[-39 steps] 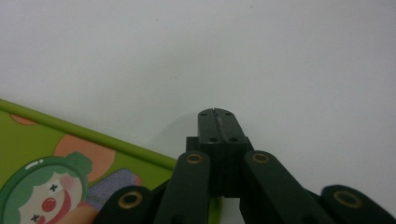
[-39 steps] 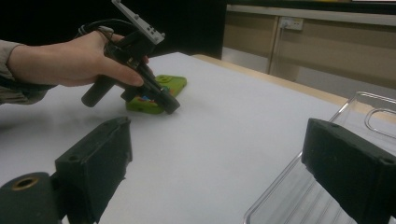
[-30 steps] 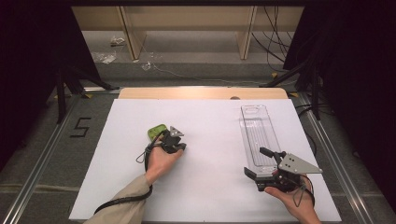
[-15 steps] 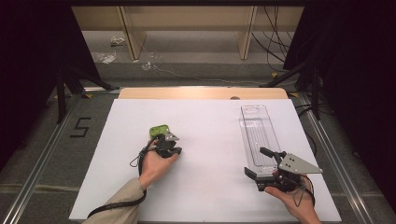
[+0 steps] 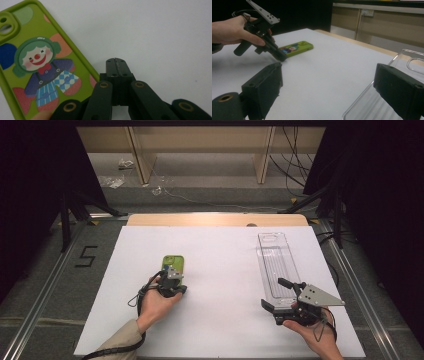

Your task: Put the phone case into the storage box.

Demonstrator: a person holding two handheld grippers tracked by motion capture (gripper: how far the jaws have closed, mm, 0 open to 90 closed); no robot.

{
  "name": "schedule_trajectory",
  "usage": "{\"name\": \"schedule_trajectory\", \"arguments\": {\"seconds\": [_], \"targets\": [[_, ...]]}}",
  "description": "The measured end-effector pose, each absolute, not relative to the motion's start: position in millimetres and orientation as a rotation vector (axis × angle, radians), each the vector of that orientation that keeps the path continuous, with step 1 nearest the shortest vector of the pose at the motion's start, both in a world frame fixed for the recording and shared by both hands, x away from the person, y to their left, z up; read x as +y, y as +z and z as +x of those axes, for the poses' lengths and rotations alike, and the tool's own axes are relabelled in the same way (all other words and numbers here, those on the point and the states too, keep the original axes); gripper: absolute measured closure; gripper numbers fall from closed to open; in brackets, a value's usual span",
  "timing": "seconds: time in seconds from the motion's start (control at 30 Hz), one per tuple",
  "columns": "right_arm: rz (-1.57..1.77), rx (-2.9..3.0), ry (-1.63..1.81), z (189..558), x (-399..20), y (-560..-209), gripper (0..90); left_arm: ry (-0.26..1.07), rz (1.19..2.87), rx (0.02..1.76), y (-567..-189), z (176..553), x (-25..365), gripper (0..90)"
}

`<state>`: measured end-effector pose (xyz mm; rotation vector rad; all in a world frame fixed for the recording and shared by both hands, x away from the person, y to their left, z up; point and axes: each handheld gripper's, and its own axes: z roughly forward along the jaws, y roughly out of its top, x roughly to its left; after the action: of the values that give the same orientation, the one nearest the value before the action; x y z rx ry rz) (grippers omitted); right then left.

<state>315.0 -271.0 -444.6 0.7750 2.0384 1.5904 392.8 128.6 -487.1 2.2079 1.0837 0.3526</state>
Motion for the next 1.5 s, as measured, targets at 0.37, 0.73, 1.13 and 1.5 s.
{"name": "schedule_trajectory", "arguments": {"seconds": [0.37,0.73,1.13,1.5], "targets": [[0.776,2.038,1.590,315.0,-271.1,-444.6,9.8,0.354,2.203,1.120,-486.7,390.4,144.6,89.8],[0.773,2.039,1.590,315.0,-270.8,-444.6,9.8,0.360,2.198,1.145,-486.6,388.0,153.6,89.8],[0.773,2.041,1.591,315.2,-271.0,-444.9,9.8,0.313,2.155,1.153,-475.4,387.0,156.3,87.6],[0.778,2.036,1.593,315.7,-270.8,-444.5,9.8,0.409,2.130,1.233,-453.6,413.2,167.3,42.9]]}}
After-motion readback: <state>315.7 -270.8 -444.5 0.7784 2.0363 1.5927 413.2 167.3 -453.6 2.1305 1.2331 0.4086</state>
